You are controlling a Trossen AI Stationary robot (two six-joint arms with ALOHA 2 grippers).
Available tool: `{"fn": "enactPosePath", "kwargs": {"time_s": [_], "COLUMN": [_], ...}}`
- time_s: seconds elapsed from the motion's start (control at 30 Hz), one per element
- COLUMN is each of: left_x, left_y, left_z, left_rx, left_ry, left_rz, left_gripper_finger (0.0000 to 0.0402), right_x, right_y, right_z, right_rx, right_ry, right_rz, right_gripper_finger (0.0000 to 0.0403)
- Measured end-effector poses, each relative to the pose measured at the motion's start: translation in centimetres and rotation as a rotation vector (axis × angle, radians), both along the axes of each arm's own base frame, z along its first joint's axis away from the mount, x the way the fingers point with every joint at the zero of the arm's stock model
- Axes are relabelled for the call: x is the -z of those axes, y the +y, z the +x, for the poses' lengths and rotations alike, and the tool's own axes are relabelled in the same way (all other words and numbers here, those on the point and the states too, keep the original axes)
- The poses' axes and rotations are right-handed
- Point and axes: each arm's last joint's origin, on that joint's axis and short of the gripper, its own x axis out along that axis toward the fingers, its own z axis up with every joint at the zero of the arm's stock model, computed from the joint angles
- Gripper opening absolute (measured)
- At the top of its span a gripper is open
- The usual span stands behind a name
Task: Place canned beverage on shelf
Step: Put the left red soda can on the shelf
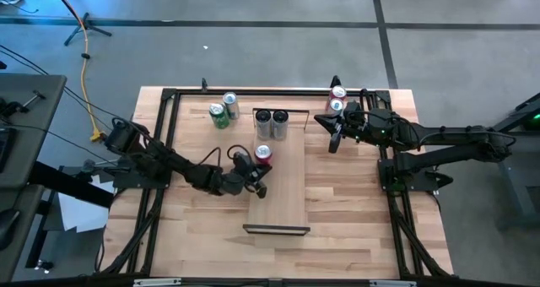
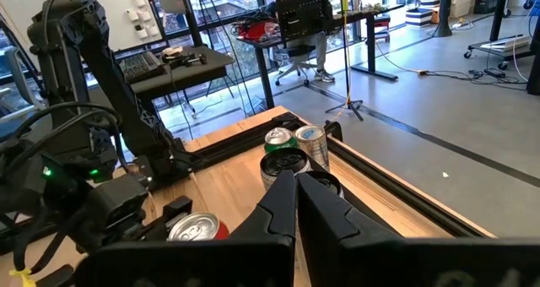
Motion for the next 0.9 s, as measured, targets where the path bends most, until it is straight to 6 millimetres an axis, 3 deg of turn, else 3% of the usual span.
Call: {"fn": "enactPosePath", "kwargs": {"time_s": [0.43,0.9], "left_x": [-0.4,-0.4], "left_y": [0.5,2.1], "left_z": [-1.0,-0.7], "left_rx": [-0.03,-0.047], "left_ry": [0.089,0.122], "left_rz": [0.019,0.035], "left_gripper_finger": [0.0,0.0], "right_x": [0.0,0.0], "right_y": [0.0,0.0], "right_z": [0.0,0.0], "right_rx": [0.0,-0.002], "right_ry": [0.001,0.007], "right_rz": [0.0,-0.014], "right_gripper_finger": [0.0,0.0]}}
